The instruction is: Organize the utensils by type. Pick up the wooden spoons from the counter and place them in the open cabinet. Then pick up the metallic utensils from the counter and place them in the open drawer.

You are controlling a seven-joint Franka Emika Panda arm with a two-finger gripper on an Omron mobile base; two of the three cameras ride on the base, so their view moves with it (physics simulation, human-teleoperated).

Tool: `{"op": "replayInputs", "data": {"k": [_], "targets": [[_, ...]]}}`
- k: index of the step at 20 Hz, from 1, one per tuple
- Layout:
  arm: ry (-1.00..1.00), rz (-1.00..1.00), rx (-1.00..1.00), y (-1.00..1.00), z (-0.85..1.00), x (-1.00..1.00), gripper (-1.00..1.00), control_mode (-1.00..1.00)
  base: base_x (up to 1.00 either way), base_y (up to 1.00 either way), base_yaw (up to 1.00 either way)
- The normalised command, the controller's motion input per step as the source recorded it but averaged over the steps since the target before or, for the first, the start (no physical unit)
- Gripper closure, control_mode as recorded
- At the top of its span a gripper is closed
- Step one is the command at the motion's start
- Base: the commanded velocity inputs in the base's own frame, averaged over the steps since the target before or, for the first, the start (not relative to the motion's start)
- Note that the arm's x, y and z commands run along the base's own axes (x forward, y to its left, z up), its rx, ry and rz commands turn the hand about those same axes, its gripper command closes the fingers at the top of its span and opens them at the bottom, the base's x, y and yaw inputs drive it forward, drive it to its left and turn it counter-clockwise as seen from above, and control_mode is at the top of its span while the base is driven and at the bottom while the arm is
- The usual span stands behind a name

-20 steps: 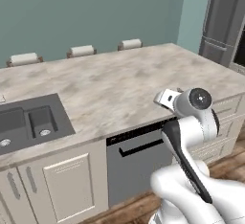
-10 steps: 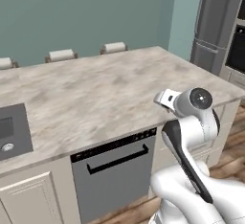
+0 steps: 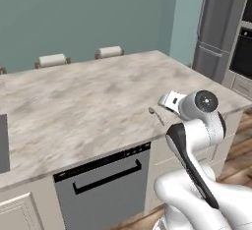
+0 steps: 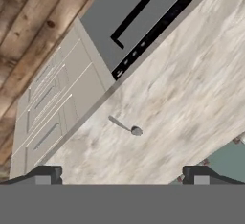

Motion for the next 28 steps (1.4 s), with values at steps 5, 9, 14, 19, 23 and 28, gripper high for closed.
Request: {"op": "replayInputs", "data": {"k": [5,9,14,19,23,28], "targets": [[0.0,0.0,0.0,0.0,0.0,0.0,-1.0,1.0,0.43,-0.33,0.0],[0.0,0.0,0.0,0.0,0.0,0.0,-1.0,1.0,0.46,-0.21,0.0],[0.0,0.0,0.0,0.0,0.0,0.0,-1.0,1.0,0.52,-0.23,0.0],[0.0,0.0,0.0,0.0,0.0,0.0,-1.0,1.0,0.53,-0.34,0.0],[0.0,0.0,0.0,0.0,0.0,0.0,-1.0,1.0,0.47,-0.28,0.0],[0.0,0.0,0.0,0.0,0.0,0.0,-1.0,1.0,0.36,-0.06,0.01]]}}
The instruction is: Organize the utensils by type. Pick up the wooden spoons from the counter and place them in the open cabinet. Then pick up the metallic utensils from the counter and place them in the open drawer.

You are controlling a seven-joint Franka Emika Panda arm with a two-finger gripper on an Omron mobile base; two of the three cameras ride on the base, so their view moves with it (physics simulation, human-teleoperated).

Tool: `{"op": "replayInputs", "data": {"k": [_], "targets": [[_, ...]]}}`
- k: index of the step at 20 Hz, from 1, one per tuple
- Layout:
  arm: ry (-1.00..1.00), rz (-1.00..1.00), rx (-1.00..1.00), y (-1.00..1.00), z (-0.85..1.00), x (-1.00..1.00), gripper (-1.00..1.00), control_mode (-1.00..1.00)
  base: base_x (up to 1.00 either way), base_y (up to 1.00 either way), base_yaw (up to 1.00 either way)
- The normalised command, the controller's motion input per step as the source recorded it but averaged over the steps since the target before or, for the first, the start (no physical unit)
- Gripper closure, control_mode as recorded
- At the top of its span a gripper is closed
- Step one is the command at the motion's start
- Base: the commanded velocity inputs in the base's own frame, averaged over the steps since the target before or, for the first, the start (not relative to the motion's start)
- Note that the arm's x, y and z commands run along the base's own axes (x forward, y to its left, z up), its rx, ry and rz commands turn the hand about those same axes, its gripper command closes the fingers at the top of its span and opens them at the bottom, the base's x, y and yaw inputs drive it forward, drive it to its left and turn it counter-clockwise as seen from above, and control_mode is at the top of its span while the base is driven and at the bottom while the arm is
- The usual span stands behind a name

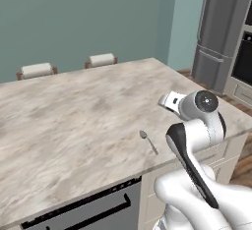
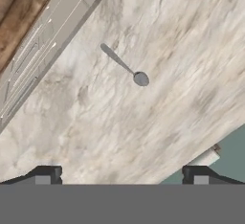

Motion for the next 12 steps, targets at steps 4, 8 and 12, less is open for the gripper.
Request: {"op": "replayInputs", "data": {"k": [4,8,12], "targets": [[0.0,0.02,0.03,-0.05,0.0,0.08,-1.0,-1.0,0.12,-0.01,0.01],[0.05,0.14,0.0,-0.07,-0.08,0.2,-1.0,-1.0,0.0,0.0,0.0],[0.22,0.28,-0.03,-0.01,-0.23,0.12,-1.0,-1.0,0.0,0.0,0.0]]}}
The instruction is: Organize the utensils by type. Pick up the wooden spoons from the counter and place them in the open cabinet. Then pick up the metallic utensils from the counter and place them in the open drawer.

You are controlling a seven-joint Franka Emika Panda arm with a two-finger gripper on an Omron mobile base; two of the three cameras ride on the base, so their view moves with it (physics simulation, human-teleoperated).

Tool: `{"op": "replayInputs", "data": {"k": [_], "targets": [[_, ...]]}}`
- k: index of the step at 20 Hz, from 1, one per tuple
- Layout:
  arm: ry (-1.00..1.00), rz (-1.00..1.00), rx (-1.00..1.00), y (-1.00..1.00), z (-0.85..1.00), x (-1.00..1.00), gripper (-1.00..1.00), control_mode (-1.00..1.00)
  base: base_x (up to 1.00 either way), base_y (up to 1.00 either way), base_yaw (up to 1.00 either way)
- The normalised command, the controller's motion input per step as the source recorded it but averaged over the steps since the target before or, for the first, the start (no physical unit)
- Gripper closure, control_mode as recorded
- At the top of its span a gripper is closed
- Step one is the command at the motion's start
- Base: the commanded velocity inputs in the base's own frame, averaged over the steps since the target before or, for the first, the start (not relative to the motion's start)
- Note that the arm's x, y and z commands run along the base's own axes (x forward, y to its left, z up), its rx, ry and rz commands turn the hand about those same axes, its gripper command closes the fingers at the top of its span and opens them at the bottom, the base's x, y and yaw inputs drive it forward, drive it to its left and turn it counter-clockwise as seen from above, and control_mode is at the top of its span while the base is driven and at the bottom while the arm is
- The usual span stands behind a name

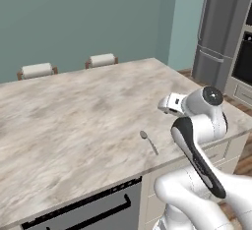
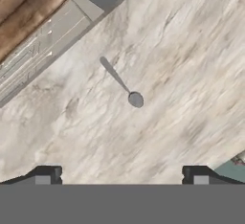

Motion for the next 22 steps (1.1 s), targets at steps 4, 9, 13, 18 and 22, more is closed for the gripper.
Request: {"op": "replayInputs", "data": {"k": [4,9,13,18,22], "targets": [[0.16,0.24,-0.12,0.02,-0.19,0.02,-1.0,-1.0,0.0,0.0,0.0],[0.09,0.23,-0.13,0.1,-0.14,0.0,-1.0,-1.0,0.0,0.0,0.0],[0.01,0.21,-0.12,0.11,-0.21,0.0,-1.0,-1.0,0.0,0.0,0.0],[0.03,0.19,-0.21,0.37,-0.45,0.0,-1.0,-1.0,0.0,0.0,0.0],[0.08,0.08,-0.2,0.47,-0.5,0.04,-1.0,-1.0,0.0,0.0,0.0]]}}
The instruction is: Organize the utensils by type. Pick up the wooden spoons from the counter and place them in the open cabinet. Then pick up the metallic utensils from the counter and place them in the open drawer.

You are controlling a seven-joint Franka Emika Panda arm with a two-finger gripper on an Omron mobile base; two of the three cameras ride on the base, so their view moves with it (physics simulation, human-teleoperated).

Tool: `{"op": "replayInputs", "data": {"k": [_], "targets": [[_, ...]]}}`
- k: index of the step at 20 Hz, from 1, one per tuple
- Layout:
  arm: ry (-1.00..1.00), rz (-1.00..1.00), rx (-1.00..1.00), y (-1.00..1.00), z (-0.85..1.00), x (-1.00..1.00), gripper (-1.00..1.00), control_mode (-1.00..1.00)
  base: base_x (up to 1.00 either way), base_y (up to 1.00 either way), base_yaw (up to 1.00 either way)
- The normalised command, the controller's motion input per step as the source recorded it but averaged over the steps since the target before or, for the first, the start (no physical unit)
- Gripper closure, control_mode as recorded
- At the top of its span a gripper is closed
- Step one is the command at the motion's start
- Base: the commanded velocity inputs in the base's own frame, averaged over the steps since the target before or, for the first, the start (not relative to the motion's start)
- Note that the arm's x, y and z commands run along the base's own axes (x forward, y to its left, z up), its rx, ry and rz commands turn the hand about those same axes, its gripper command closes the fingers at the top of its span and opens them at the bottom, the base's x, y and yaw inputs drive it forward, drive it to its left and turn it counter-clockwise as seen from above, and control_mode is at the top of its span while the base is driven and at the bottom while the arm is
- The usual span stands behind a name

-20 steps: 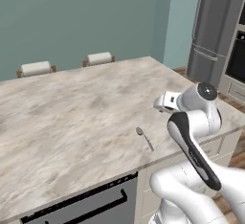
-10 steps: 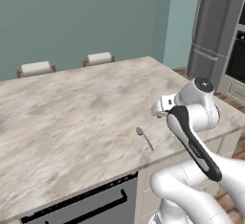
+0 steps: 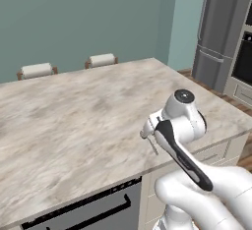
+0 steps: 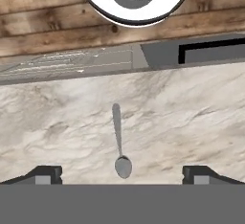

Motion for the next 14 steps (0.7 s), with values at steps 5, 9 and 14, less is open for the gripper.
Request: {"op": "replayInputs", "data": {"k": [5,9,14], "targets": [[0.07,0.1,-0.05,0.08,-0.5,0.17,-1.0,-1.0,0.0,0.0,0.0],[0.07,0.1,0.0,-0.04,-0.33,0.24,-1.0,-1.0,0.0,0.0,0.0],[0.03,0.09,0.0,-0.01,-0.2,0.27,-1.0,-1.0,0.0,0.0,0.0]]}}
